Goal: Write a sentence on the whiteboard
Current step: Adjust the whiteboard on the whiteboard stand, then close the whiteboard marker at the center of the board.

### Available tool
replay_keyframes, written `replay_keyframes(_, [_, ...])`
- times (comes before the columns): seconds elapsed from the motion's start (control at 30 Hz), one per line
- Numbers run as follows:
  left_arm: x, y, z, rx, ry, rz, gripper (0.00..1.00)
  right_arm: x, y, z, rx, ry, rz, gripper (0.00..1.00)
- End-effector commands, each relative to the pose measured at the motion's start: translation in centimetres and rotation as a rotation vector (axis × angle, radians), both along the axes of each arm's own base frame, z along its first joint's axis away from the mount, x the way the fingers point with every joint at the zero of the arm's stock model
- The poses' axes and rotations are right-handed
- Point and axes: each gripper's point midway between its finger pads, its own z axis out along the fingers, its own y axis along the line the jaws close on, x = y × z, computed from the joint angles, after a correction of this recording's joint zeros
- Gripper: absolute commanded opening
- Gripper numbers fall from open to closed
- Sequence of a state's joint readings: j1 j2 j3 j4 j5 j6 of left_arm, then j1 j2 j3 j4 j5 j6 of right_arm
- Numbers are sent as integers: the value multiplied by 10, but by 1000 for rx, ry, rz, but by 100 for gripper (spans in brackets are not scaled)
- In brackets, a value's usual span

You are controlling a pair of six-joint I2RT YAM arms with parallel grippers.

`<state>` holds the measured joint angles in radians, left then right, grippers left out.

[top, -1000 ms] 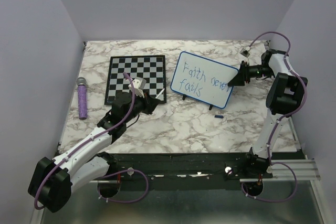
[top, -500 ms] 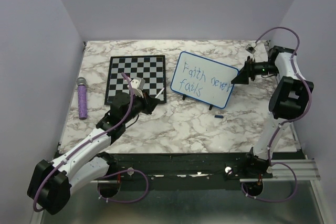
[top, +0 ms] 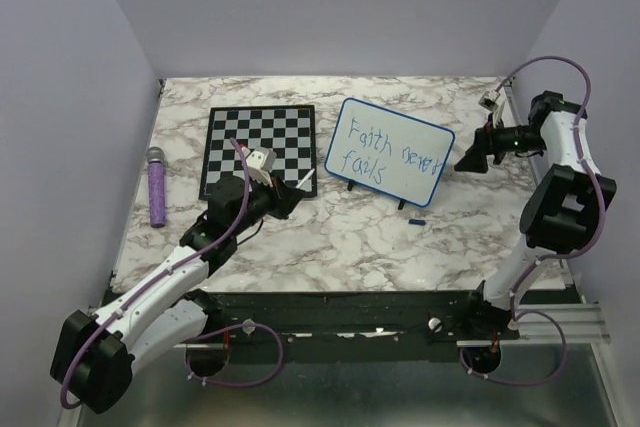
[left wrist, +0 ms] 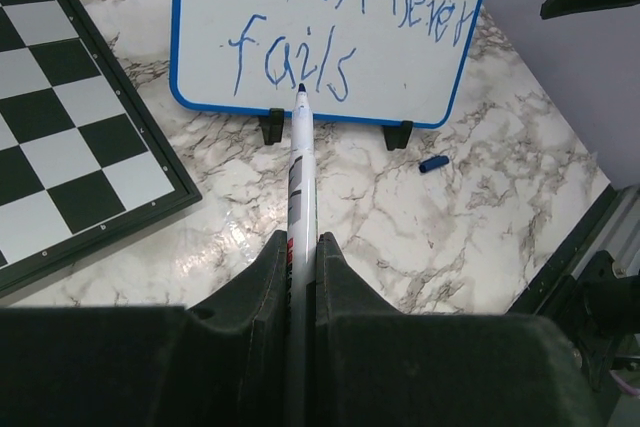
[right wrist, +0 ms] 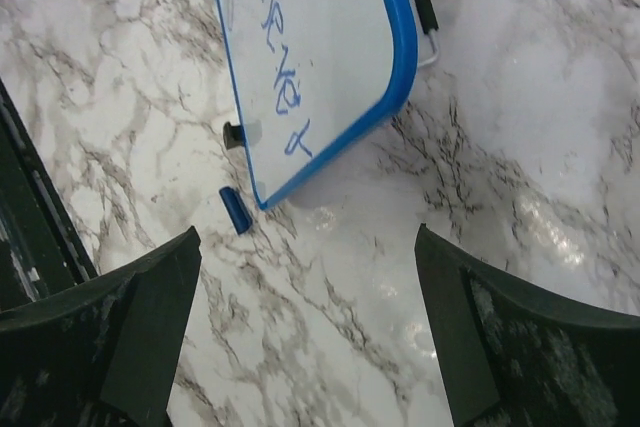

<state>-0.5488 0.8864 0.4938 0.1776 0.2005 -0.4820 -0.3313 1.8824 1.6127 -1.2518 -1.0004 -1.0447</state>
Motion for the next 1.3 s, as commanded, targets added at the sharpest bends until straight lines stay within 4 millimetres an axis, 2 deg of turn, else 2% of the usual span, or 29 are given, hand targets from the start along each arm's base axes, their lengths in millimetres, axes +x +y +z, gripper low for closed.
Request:
replay_keyframes(0.0, [-4, -5, 25, -32, -43, -44, 0, -17, -28, 8, -174, -88, -44, 95])
replay_keyframes(0.03, [-5, -6, 26, -44, -46, -48, 0, -22, -29, 7, -202, -108, -33, 95])
replay_keyframes(0.07, [-6, -6, 29, -55, -50, -53, 0, -38, -27, -5, -225, -86, -22, 96])
replay_keyframes(0.13, [-10, -10, 31, -77, -56, -79, 0, -51, -25, 2, -283, -192, 26, 96])
replay_keyframes(0.17, [-12, -11, 32, -93, -53, -83, 0, -68, -19, -14, -279, -176, 54, 100])
replay_keyframes(0.23, [-16, -14, 35, -122, -63, -106, 0, -78, -14, -13, -333, -321, 120, 100])
replay_keyframes(0.27, [-18, -14, 36, -139, -56, -110, 0, -83, -6, -15, -308, -361, 149, 100])
replay_keyframes(0.3, [-21, -15, 37, -150, -59, -117, 0, -102, 5, -23, -266, -336, 180, 100])
replay_keyframes(0.37, [-25, -16, 36, -167, -62, -133, 0, -118, 25, -17, -180, -410, 306, 100])
replay_keyframes(0.4, [-28, -16, 38, -179, -68, -139, 0, -142, 37, -7, -100, -343, 349, 100])
replay_keyframes(0.43, [-30, -15, 34, -182, -62, -141, 0, -145, 42, -3, -79, -404, 423, 100])
replay_keyframes(0.5, [-34, -14, 38, -215, -75, -141, 0, -143, 47, -3, -49, -394, 418, 95])
replay_keyframes(0.57, [-34, -12, 37, -234, -89, -131, 0, -154, 52, -17, -86, -433, 488, 93])
replay_keyframes(0.6, [-34, -12, 37, -241, -94, -128, 0, -146, 50, -16, -154, -522, 496, 93])
replay_keyframes(0.63, [-34, -11, 37, -250, -102, -126, 0, -155, 58, -27, -158, -490, 515, 93])
replay_keyframes(0.67, [-34, -11, 37, -252, -104, -126, 0, -155, 56, -36, -215, -488, 536, 91])
replay_keyframes(0.7, [-33, -11, 35, -250, -102, -124, 0, -141, 54, -38, -300, -578, 542, 91])
replay_keyframes(0.73, [-33, -12, 35, -254, -108, -128, 0, -142, 64, -46, -313, -547, 550, 90])
replay_keyframes(0.77, [-33, -13, 35, -252, -110, -136, 0, -146, 62, -62, -363, -511, 556, 88])
replay_keyframes(0.8, [-33, -15, 33, -247, -103, -143, 0, -136, 63, -65, -403, -545, 554, 86])
replay_keyframes(0.87, [-33, -17, 34, -248, -109, -154, 0, -134, 70, -76, -438, -504, 581, 77])
replay_keyframes(0.97, [-33, -17, 30, -237, -107, -156, 0, -125, 79, -83, -445, -466, 589, 67])
replay_keyframes(1.0, [-33, -16, 30, -232, -111, -156, 0, -117, 81, -82, -455, -477, 586, 65])
replay_keyframes(1.07, [-32, -15, 30, -229, -115, -146, 0, -114, 88, -88, -482, -442, 596, 63])
replay_keyframes(1.13, [-31, -14, 29, -223, -118, -142, 0, -108, 99, -87, -498, -438, 609, 62])
replay_keyframes(1.17, [-30, -14, 29, -221, -119, -134, 0, -107, 98, -94, -522, -401, 616, 60])
replay_keyframes(1.27, [-29, -10, 28, -211, -117, -115, 0, -99, 98, -100, -575, -365, 611, 58])
